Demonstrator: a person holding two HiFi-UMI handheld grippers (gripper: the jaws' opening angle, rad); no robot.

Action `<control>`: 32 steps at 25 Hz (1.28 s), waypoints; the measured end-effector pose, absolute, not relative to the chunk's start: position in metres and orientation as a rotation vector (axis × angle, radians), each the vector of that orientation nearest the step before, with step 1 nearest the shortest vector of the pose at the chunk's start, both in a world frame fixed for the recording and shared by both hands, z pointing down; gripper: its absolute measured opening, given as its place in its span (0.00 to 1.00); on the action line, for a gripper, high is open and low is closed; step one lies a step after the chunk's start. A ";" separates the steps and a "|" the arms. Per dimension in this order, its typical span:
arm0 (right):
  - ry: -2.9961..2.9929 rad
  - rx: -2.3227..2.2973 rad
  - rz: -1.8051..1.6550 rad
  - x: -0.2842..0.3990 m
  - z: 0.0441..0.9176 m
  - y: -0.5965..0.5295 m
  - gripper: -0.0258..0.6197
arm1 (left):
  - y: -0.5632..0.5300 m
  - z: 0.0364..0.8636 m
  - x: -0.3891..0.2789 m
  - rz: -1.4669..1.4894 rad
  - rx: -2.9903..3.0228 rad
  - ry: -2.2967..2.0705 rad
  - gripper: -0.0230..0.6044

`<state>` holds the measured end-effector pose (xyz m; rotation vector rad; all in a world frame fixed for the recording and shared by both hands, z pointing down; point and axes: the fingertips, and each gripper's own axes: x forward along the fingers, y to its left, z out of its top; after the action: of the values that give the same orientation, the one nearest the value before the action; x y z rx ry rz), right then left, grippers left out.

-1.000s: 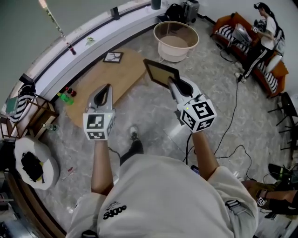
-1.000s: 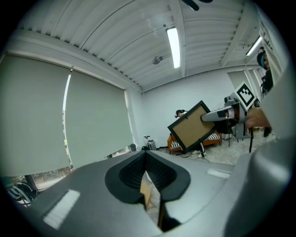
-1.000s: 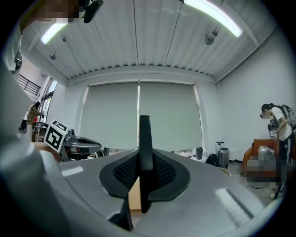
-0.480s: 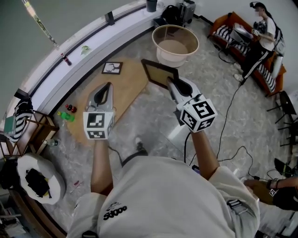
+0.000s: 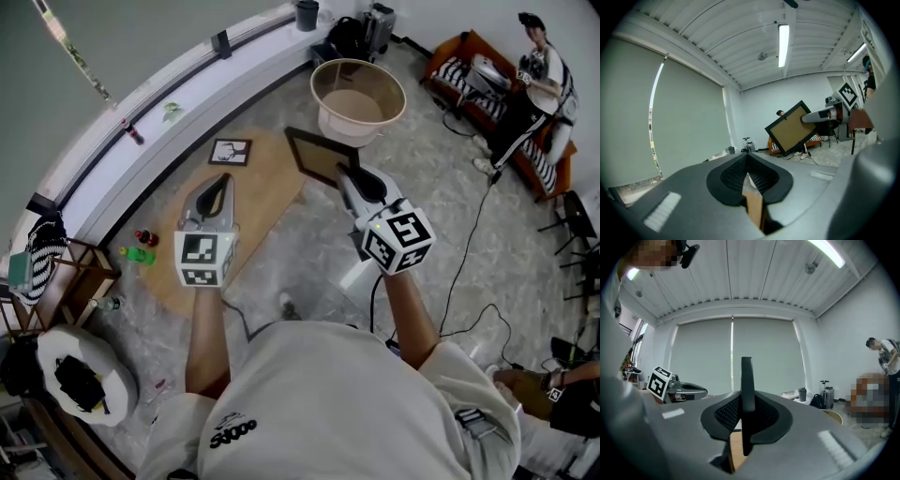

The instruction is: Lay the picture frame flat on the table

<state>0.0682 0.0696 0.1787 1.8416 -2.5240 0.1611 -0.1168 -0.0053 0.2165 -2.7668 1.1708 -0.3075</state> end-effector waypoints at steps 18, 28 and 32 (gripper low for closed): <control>-2.512 1.842 0.251 0.045 0.206 -0.020 0.11 | -0.095 0.251 -0.135 -0.363 -2.830 1.144 0.05; -2.535 1.771 0.480 0.066 0.259 -0.075 0.11 | -0.140 0.300 -0.123 -0.454 -2.883 1.211 0.05; -2.557 1.715 0.532 0.079 0.276 -0.117 0.11 | -0.178 0.315 -0.112 -0.476 -2.881 1.266 0.05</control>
<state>0.0795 -0.1167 0.2755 1.7149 -2.5565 0.5322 -0.1120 -0.1776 0.3145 -2.8813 1.2659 -0.4764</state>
